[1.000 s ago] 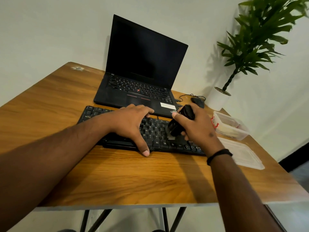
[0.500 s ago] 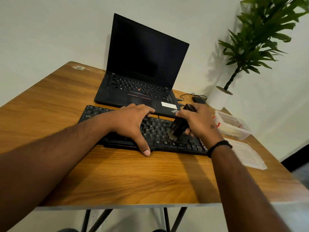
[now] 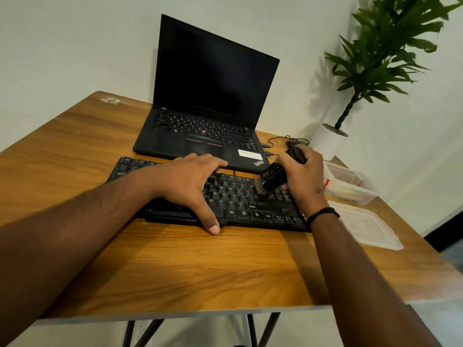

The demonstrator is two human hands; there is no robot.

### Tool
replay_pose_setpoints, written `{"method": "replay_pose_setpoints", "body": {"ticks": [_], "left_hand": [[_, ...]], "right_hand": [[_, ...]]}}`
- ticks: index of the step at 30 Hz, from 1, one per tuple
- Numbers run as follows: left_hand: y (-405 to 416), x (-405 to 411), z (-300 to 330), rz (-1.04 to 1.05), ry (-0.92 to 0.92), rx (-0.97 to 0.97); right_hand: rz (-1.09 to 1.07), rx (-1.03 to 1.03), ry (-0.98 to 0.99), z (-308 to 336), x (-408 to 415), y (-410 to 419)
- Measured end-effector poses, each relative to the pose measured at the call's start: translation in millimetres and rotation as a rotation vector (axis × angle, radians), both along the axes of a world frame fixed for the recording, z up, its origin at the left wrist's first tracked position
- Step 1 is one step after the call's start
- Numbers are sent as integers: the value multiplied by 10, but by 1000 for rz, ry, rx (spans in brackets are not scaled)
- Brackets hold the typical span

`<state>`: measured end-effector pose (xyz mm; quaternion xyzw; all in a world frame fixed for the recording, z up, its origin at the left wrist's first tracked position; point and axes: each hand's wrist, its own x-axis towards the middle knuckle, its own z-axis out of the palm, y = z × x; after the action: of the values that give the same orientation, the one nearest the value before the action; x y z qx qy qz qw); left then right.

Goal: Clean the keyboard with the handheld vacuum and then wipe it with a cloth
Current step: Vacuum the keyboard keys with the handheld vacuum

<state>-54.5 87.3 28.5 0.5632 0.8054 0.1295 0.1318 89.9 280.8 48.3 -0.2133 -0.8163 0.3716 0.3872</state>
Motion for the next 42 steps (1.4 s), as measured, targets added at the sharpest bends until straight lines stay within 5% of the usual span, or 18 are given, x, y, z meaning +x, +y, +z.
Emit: {"method": "replay_pose_setpoints", "body": {"ticks": [7, 13, 21, 27, 39, 42], "left_hand": [[116, 132, -68, 22, 123, 27], [299, 441, 61, 63, 166, 160], [928, 548, 34, 78, 179, 185], [719, 437, -4, 26, 143, 61], [774, 399, -27, 71, 128, 43], [775, 404, -27, 81, 125, 58]], "right_hand": [[294, -41, -169, -177, -44, 164], [59, -139, 167, -124, 27, 373], [-122, 88, 51, -189, 17, 476], [-33, 43, 109, -193, -2, 425], [151, 245, -117, -149, 32, 294], [101, 314, -7, -127, 52, 287]]}}
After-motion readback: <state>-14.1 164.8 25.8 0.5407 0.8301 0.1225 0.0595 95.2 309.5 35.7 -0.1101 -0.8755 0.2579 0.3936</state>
